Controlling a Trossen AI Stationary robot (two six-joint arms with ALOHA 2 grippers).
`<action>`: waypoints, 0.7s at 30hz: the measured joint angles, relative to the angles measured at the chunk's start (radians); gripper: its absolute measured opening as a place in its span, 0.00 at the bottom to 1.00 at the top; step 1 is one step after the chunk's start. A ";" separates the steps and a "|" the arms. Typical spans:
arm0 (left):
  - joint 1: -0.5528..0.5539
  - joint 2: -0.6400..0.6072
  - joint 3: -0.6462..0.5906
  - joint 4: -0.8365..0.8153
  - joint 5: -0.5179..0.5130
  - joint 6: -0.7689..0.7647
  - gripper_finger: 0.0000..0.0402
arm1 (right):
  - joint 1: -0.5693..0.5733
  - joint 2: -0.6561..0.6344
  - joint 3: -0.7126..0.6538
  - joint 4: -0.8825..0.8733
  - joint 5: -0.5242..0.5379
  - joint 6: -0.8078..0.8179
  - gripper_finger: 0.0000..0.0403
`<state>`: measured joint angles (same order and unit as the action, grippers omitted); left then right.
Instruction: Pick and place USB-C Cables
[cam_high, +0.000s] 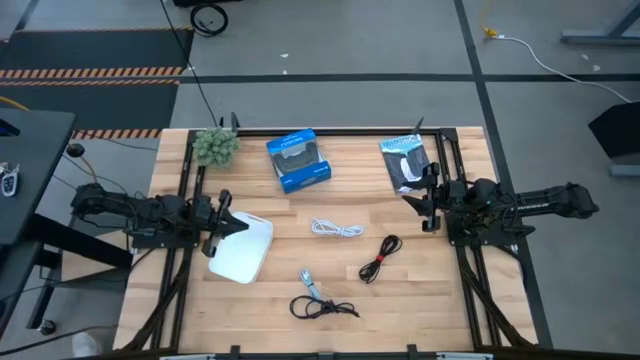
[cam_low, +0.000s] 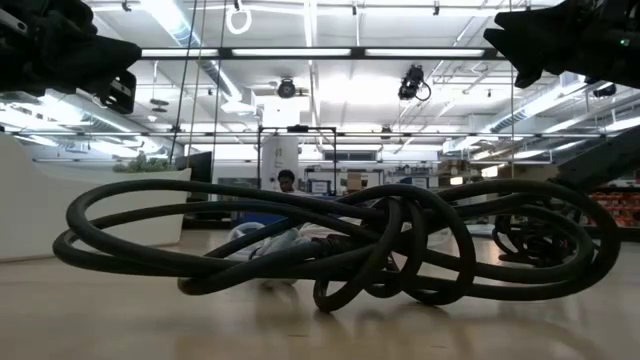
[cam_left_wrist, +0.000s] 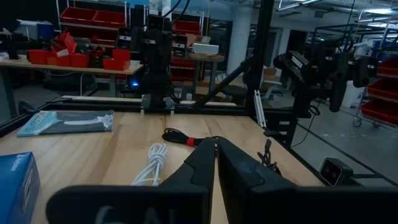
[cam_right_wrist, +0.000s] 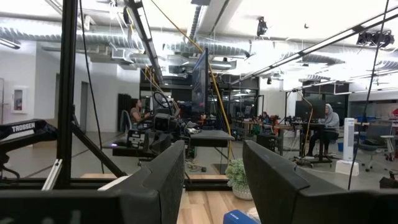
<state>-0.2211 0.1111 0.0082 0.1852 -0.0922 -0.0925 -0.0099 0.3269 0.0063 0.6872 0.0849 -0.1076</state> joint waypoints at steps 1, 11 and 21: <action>0.000 0.000 0.000 0.000 0.000 0.000 0.07 | 0.000 0.000 0.000 0.000 0.000 0.000 0.42; 0.000 0.000 0.000 0.016 0.000 -0.033 0.07 | 0.000 0.000 0.000 0.000 0.000 0.000 0.42; -0.006 0.009 0.000 0.080 0.024 -0.272 0.07 | 0.000 0.000 0.000 0.000 0.000 0.000 0.42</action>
<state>-0.2272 0.1206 0.0078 0.2651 -0.0681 -0.3641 -0.0098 0.3268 0.0059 0.6873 0.0849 -0.1077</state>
